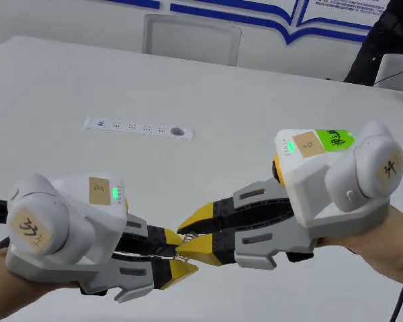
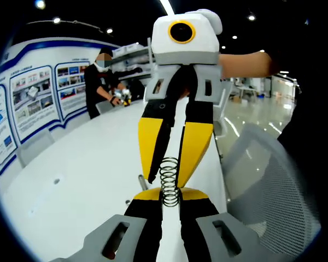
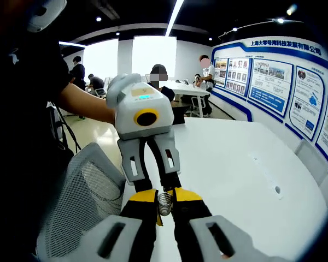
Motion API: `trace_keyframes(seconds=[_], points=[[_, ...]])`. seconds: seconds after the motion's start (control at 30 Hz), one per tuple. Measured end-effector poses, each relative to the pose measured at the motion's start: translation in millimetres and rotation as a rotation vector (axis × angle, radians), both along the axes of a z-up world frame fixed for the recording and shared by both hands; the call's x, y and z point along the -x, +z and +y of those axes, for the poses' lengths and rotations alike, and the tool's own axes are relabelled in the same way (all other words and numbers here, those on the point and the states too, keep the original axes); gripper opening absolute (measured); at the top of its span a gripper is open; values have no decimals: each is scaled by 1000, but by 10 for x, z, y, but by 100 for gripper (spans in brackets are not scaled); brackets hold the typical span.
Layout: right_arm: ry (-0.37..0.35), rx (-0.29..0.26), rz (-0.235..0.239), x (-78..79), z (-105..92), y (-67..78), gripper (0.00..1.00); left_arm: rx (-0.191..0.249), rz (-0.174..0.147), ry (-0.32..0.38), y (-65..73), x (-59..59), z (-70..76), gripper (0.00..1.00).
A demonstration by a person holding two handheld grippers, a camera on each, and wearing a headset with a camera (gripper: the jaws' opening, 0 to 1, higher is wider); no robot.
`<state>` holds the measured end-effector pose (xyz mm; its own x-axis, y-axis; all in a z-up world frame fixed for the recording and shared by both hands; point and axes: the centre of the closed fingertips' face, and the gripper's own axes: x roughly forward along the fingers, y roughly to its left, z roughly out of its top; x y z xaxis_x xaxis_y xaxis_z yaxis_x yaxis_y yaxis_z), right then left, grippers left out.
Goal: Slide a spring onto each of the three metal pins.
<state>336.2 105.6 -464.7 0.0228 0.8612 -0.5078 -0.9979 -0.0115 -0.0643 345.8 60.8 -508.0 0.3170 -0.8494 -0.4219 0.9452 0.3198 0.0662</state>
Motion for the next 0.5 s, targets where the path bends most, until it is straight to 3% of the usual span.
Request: trace_keyframes(seconds=[0.5], points=[[-38,17,-7,-39,-6,-55,11,20,-6,15,26,-37,4,10]])
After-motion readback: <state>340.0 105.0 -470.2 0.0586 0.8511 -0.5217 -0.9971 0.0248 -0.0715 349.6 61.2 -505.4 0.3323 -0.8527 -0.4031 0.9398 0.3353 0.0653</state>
